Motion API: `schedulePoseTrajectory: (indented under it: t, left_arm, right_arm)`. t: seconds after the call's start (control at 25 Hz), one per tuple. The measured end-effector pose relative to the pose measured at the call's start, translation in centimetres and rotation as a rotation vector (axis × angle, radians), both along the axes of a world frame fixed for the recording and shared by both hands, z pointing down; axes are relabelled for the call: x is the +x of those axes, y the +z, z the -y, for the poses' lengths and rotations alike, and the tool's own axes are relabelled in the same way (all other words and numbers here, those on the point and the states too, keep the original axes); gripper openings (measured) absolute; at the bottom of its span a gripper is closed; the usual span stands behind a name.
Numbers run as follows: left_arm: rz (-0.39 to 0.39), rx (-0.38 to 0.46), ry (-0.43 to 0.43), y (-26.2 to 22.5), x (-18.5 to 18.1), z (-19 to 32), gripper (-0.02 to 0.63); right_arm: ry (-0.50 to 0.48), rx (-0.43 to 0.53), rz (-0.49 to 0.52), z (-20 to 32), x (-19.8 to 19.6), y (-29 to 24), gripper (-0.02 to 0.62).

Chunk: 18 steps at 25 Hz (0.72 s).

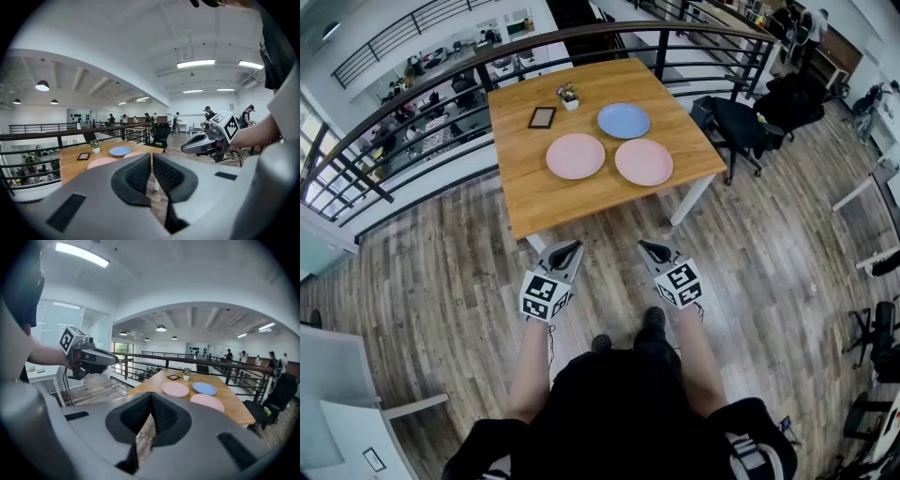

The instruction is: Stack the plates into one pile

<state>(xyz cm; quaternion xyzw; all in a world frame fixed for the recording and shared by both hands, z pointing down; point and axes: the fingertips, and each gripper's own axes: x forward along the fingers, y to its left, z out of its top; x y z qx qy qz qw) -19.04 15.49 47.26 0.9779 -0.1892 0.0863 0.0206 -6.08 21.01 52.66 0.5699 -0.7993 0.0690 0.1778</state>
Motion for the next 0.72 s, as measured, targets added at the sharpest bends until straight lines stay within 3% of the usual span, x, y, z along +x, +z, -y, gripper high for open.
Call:
schedulePoseTrajectory:
  t: [0.72]
  left_arm:
    - [-0.022, -0.001, 0.039, -0.4, -0.4, -1.3, 0.031]
  right_arm:
    - [0.017, 0.019, -0.016, -0.9, -1.1, -0.8, 0.006]
